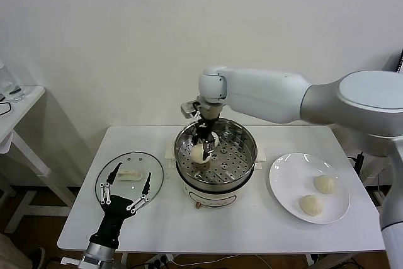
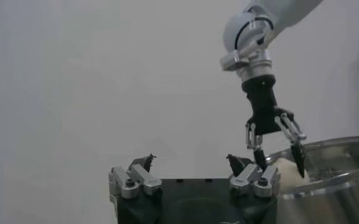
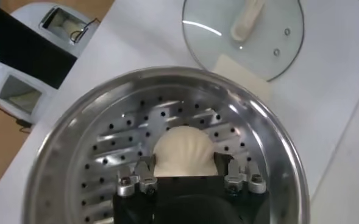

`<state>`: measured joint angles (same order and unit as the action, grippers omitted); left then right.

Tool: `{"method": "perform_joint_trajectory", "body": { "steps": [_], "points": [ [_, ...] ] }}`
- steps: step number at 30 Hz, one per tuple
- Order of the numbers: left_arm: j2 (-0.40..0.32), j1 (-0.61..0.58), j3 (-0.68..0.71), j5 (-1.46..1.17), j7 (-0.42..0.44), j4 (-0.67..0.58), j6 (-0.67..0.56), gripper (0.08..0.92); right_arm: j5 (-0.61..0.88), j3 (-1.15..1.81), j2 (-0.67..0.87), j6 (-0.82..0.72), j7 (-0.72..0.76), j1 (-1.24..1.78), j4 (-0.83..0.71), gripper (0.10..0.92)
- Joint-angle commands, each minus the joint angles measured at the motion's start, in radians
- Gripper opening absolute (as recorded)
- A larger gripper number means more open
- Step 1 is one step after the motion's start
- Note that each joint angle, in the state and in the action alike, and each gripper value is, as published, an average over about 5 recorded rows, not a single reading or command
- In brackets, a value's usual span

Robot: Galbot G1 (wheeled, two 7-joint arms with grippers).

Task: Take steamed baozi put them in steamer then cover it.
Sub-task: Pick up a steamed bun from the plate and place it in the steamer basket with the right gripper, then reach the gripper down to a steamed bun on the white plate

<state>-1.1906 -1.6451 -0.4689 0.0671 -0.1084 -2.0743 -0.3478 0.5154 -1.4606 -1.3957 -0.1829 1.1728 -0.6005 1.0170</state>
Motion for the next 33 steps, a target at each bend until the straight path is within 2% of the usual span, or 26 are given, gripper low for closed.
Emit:
{"method": "perform_joint_trajectory", "body": {
  "steps": [1,9,15,24,28,33],
  "points": [
    [-0.001,0.000,-0.005,0.000,-0.001,0.001,-0.001,0.823,-0.014,0.003,-0.038,-0.004,-0.025,0.055,-0.043,0.679],
    [0.001,0.002,-0.007,0.000,-0.002,0.005,-0.001,0.823,-0.024,0.044,0.024,-0.003,-0.021,0.045,0.025,0.816],
    [0.003,0.002,0.001,0.003,-0.002,0.010,-0.002,0.823,-0.090,0.110,0.241,0.033,0.047,-0.039,0.161,0.822],
    [0.006,0.002,0.022,0.027,-0.004,0.007,-0.001,0.823,-0.253,0.129,0.653,0.164,0.263,-0.143,0.283,0.823],
    [0.006,-0.002,0.025,0.033,-0.004,0.005,-0.001,0.823,-0.329,0.114,0.787,0.209,0.277,-0.084,0.305,0.823],
    [0.004,-0.010,0.022,0.039,-0.005,0.005,-0.003,0.823,-0.416,0.136,0.876,0.234,0.250,0.079,0.297,0.823]
  ]
}}
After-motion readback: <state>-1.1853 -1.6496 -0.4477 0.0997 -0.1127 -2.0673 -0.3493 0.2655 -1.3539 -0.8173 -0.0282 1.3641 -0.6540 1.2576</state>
